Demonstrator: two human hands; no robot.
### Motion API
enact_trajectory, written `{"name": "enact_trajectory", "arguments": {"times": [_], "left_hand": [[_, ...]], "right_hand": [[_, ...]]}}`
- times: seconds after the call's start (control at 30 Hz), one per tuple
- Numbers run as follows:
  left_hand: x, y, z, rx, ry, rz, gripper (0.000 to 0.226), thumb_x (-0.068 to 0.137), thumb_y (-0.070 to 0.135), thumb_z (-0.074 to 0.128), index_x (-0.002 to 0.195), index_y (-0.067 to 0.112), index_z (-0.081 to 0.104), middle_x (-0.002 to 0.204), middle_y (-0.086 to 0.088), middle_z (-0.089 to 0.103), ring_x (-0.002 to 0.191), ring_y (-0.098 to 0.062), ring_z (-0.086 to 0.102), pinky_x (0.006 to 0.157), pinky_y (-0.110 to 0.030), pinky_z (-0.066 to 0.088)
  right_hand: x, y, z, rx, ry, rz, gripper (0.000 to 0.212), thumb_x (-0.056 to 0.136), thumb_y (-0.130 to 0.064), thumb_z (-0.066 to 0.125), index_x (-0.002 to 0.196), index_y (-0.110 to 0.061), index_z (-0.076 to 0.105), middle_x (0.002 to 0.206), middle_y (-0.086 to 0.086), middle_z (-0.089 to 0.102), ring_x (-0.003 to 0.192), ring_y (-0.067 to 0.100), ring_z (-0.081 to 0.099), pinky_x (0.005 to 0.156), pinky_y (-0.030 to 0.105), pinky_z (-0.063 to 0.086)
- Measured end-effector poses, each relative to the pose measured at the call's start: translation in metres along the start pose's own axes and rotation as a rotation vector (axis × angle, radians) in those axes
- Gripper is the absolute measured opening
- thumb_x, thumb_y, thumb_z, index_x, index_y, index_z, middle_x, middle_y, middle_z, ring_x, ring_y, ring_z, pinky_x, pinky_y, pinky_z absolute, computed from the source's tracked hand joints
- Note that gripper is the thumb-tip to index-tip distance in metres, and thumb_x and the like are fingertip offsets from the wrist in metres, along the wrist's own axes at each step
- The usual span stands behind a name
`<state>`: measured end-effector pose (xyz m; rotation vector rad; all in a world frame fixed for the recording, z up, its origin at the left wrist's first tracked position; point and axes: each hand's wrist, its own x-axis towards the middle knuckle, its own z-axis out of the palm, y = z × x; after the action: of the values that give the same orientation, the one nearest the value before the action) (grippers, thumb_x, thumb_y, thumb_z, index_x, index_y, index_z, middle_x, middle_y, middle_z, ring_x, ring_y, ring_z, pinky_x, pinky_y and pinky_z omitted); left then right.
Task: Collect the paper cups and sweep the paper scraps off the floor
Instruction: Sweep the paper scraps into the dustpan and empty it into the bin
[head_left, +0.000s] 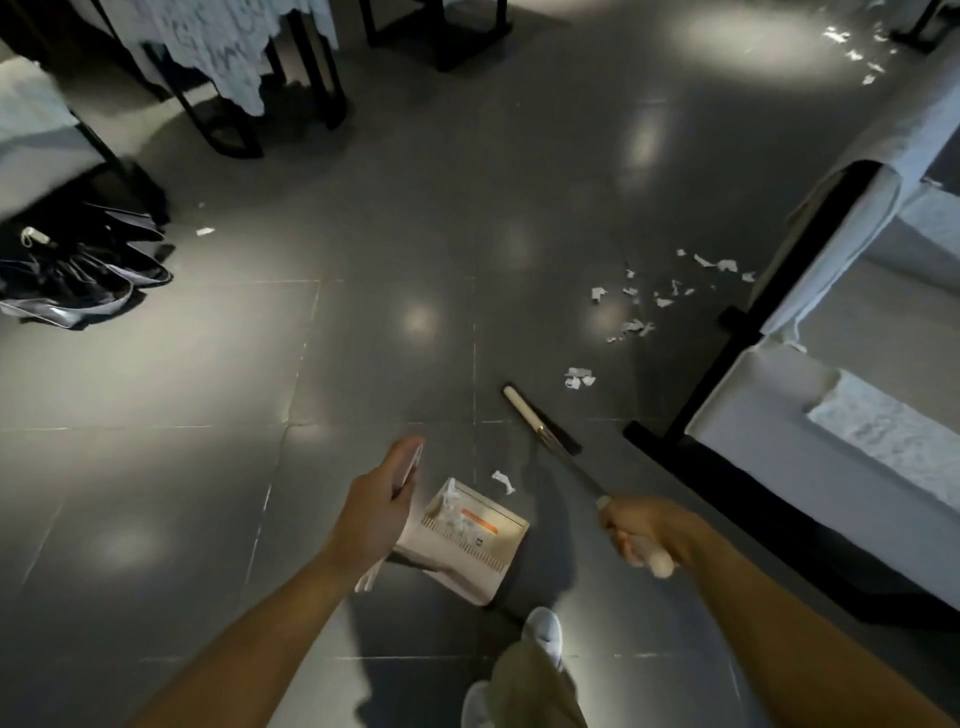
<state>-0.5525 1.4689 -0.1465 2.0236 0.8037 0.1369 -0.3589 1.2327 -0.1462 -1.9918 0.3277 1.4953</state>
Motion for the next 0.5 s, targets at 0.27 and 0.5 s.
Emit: {"name": "enact_trajectory", "arguments": {"times": [0.27, 0.5], "left_hand": [[0.045, 0.023, 0.019, -0.012, -0.039, -0.009, 0.045, 0.097, 0.019, 0.050, 0.118, 0.057, 0.039, 0.108, 0.018, 0.055, 0.074, 0.022, 0.057, 0.054, 0.004, 0.038], [0.082, 0.049, 0.018, 0.039, -0.014, 0.036, 0.042, 0.097, 0.018, 0.050, 0.138, 0.029, 0.045, 0.122, 0.003, 0.059, 0.108, -0.011, 0.054, 0.086, -0.023, 0.040]], "right_hand": [[-0.053, -0.016, -0.006, 0.176, -0.330, 0.239, 0.021, 0.096, -0.005, 0.046, 0.076, -0.011, 0.050, 0.038, 0.000, 0.040, 0.025, 0.005, 0.037, 0.027, 0.013, 0.033], [-0.078, -0.041, -0.050, 0.291, -0.239, 0.107, 0.045, 0.096, -0.006, 0.044, 0.141, -0.010, 0.041, 0.038, -0.002, 0.038, 0.026, 0.004, 0.033, 0.026, 0.011, 0.028]]}}
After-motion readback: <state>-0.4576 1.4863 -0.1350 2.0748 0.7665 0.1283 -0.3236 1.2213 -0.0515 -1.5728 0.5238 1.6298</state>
